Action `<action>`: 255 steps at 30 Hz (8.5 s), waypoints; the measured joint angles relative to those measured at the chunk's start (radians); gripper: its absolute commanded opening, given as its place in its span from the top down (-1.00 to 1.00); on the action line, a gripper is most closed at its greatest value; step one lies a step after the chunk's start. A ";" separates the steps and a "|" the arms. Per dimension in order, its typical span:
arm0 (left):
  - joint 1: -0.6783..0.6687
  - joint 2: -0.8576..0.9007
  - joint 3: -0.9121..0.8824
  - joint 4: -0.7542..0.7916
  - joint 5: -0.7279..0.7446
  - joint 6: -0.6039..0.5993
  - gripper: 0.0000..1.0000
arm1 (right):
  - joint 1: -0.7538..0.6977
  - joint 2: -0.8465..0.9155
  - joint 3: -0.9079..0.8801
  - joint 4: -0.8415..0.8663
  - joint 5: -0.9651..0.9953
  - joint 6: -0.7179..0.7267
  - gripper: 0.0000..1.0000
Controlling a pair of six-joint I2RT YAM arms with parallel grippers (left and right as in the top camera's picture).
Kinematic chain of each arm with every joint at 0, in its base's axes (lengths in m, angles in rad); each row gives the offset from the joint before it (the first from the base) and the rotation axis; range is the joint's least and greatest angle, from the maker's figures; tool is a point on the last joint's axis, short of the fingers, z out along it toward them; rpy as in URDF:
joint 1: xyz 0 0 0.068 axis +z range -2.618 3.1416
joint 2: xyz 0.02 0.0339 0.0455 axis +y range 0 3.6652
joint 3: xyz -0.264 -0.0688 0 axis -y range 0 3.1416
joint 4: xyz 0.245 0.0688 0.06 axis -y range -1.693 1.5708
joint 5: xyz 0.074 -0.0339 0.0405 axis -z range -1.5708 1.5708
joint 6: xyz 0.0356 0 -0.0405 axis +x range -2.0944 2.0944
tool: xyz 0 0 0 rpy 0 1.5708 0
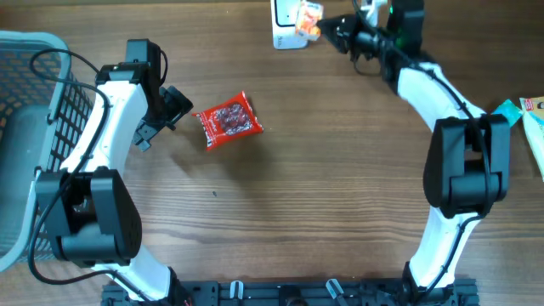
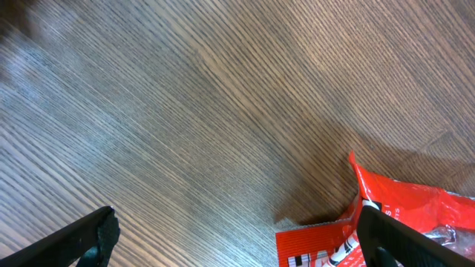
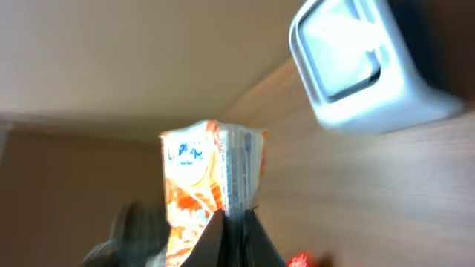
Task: Scan the item barcode
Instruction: 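Hold the orange pack against the white scanner with the right gripper, then carry the orange pack to the right edge and release it, then move the right gripper left toward the red snack bag, then grasp the red snack bag with the right gripper and lift it, then set the red bag down at table center and retract the right gripper, then reach the left gripper to the red bag and grasp it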
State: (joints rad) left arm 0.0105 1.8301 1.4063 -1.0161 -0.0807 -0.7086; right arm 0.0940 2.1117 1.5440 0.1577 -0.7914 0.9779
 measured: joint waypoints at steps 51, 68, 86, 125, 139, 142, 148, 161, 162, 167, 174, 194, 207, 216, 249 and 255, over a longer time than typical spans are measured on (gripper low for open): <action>0.000 0.001 0.000 0.000 0.000 0.000 -1.00 | -0.344 0.153 0.164 -1.020 1.651 -0.616 -0.99; 0.000 0.001 0.000 0.000 0.000 0.000 -1.00 | -0.360 -0.111 -0.108 -0.875 1.224 -0.600 0.92; 0.000 0.001 0.000 0.000 0.000 0.000 -1.00 | -0.425 -0.097 -0.105 -0.731 1.044 -0.861 0.91; 0.000 0.001 0.000 0.000 0.000 0.000 -1.00 | 0.591 0.045 -0.063 -0.321 0.557 -0.418 0.31; 0.000 0.001 0.000 0.000 0.000 0.000 -1.00 | 0.540 -0.106 -0.063 -0.897 1.122 -0.413 0.80; 0.000 0.001 0.000 0.001 0.000 0.000 -1.00 | 0.540 -0.211 -0.063 -0.630 0.922 -0.410 0.90; 0.000 0.002 0.000 0.001 0.000 0.000 -1.00 | 0.571 -0.077 -0.061 -0.274 0.616 -0.348 0.92; 0.000 0.002 0.000 -0.001 0.000 0.000 -1.00 | 0.546 0.042 -0.024 -0.680 0.709 -0.259 0.91; 0.000 0.002 0.000 -0.001 0.000 0.000 -1.00 | 0.524 0.008 -0.033 -0.799 0.808 -0.259 0.91; 0.000 0.002 0.000 0.000 0.000 0.000 -1.00 | 0.510 -0.085 -0.063 -0.944 1.006 -0.264 0.32; 0.000 0.002 0.000 0.000 0.000 0.000 -1.00 | 0.510 -0.270 -0.064 -1.080 0.933 -0.320 0.39; 0.000 0.002 0.000 0.000 0.000 0.000 -1.00 | -0.026 -0.408 0.000 -1.210 0.744 -0.509 -0.99; -0.029 0.002 -0.015 0.078 0.354 0.047 -1.00 | -0.115 -0.407 0.000 -1.073 0.713 -0.379 -1.00; -0.522 0.063 -0.195 0.454 0.559 0.071 -1.00 | -0.115 -0.407 0.000 -1.069 0.713 -0.376 -0.99; -0.550 0.191 -0.138 0.550 0.571 -0.218 -0.87 | -0.051 -0.370 -0.377 -0.822 0.541 -0.383 0.91; -0.567 0.185 -0.139 0.572 0.537 -0.219 -0.96 | -0.051 -0.307 -0.509 -0.698 0.451 -0.369 0.92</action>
State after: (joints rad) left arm -0.5564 2.0155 1.2675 -0.4438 0.4564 -0.9279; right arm 0.0425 1.8050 1.0348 -0.5407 -0.3405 0.6090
